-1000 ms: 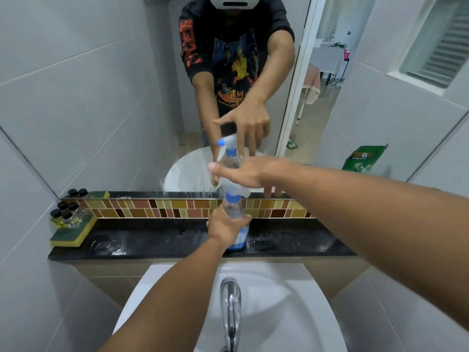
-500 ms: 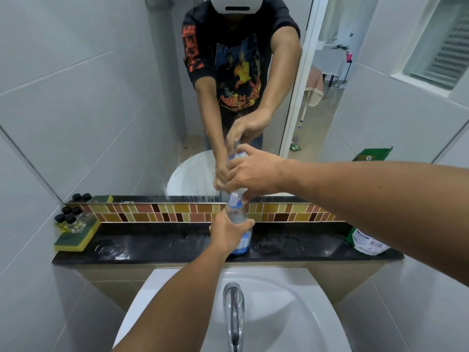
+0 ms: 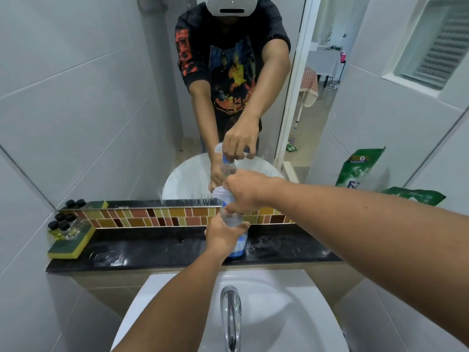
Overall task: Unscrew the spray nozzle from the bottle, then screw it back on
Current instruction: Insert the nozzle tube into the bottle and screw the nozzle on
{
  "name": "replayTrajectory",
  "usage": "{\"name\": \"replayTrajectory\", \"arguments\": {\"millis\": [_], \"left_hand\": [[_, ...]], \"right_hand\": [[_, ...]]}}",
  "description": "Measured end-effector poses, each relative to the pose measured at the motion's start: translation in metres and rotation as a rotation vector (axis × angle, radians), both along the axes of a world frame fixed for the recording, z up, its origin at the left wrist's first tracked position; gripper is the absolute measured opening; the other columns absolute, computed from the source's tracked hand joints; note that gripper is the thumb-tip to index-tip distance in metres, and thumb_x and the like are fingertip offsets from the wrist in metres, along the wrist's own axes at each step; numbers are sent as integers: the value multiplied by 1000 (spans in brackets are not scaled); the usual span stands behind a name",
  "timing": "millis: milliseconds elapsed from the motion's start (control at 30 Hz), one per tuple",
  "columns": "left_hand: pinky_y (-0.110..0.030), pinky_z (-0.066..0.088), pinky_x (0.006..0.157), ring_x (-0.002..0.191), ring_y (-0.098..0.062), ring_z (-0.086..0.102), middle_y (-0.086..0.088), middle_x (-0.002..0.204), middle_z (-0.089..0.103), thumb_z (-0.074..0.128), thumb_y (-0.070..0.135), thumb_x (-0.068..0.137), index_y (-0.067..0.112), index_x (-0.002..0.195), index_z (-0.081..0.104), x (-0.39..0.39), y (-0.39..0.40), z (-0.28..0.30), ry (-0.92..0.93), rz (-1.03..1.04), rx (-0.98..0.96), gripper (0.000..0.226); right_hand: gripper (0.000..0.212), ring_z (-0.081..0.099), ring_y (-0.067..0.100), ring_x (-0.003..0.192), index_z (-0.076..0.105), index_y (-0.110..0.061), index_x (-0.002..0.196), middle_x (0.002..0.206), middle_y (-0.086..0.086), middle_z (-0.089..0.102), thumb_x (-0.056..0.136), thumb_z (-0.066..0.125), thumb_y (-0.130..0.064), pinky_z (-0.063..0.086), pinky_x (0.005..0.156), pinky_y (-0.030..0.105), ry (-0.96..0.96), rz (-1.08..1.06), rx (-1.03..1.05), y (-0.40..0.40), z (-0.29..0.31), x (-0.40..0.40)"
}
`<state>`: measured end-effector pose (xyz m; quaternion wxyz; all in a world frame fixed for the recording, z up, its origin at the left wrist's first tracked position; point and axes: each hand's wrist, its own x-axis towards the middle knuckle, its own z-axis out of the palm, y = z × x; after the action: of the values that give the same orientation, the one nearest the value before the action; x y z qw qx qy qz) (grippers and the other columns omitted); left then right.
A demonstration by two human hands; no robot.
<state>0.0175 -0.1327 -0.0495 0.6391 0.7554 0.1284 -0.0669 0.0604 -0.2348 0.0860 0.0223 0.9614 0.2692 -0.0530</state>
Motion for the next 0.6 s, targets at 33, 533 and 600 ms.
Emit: {"name": "replayTrajectory", "arguments": {"millis": [33,533,600], "left_hand": [[-30,55,83,103,-22,74,3,104,78,93,21,80,31,102,67,0,0,-1,-9,3,-9,36],[-39,56,89,103,-25,72,1,105,75,93,29,79,31,103,64,1,-1,-3,-14,-1,0,38],[-38,56,87,104,-24,72,1,106,75,93,28,79,30,105,65,1,-1,-2,-20,-4,-1,39]], "right_hand": [[43,51,13,60,45,-25,71,73,-1,53,83,77,-52,33,47,29,9,-28,7,1,0,-1],[68,44,0,66,46,-27,137,79,-25,41,85,76,-57,29,57,21,87,107,-31,-27,35,-1],[58,46,2,66,52,-24,132,77,-22,43,89,71,-58,29,55,23,132,58,-20,-32,33,-2]]}}
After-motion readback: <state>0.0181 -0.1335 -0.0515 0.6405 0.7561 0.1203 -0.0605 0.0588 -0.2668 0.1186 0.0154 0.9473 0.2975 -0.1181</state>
